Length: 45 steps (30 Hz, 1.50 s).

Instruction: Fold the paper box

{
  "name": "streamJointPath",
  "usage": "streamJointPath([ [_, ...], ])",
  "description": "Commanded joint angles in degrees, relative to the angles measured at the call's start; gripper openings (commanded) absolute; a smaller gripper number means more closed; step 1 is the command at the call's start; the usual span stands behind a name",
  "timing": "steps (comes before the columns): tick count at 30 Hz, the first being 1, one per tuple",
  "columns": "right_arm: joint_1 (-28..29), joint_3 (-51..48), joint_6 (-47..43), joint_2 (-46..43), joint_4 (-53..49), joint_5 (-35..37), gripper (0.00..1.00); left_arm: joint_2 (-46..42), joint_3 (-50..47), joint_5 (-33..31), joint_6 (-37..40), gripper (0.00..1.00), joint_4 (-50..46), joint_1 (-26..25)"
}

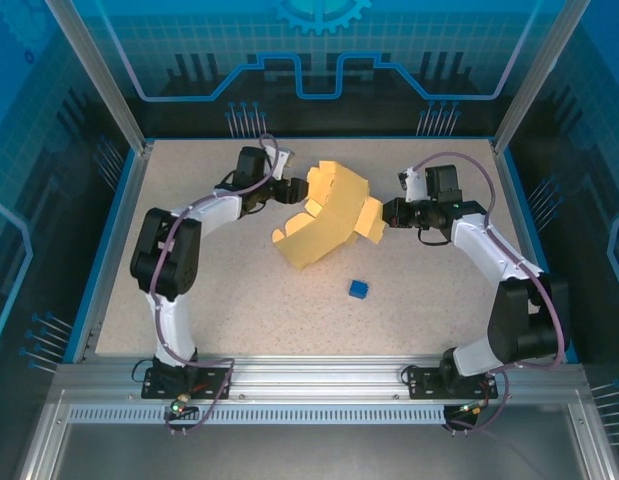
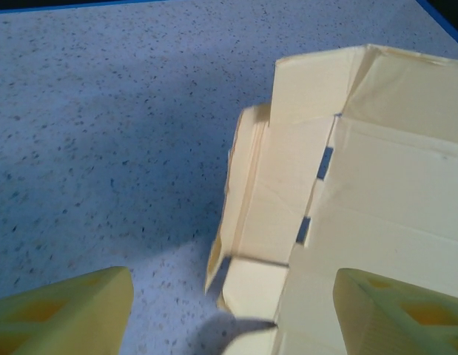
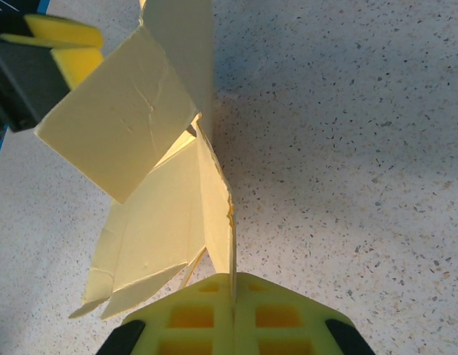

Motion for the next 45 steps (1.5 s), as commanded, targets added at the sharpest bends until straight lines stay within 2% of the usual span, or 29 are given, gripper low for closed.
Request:
streamJointPath([
  [1,-1.07,-0.35,-0.61,0.94,-0.48,-1.89,0.04,3.89,4.83,3.18,2.97,0.72,-2.96,-0.79],
  [5,-1.07,-0.79,-0.11,1.33,0.44,-1.91,0.04,8.19,8.45,4.68,2.85,0.68,-3.29,-0.88],
  [14,-1.07,-0.95,0.45,1.49,1.15,-1.63,0.04,14.65,16.86,4.77,4.82,0.50,-9.05,-0.88],
  [23,-1.07,-1.29,1.11,0.90,1.95,-1.19,0.04,16.61,20.38,5.80,5.19,0.23,-12.50,-0.88],
  [29,-1.07,-1.39,0.99,0.64,1.47,0.91,0.08,13.08,19.93,5.21,6.62,0.06,-14.78,-0.88],
  [31,-0.96,-1.37,0.65,0.62,0.95,2.49,0.11,10.98,19.33,4.47,7.91,0.00,-16.48,-0.88],
  [35,1.03,-0.62,-1.41,0.98,-1.04,7.97,0.22,6.19,17.13,2.61,11.21,0.00,-19.42,-0.80],
  [42,6.47,4.30,-6.90,1.24,-5.72,22.34,0.50,-0.35,13.73,-2.32,19.72,0.00,-22.48,-0.62],
  [45,7.34,6.25,-8.95,0.78,-6.92,24.29,0.55,-1.64,13.95,-3.27,22.09,0.00,-24.47,-0.23],
])
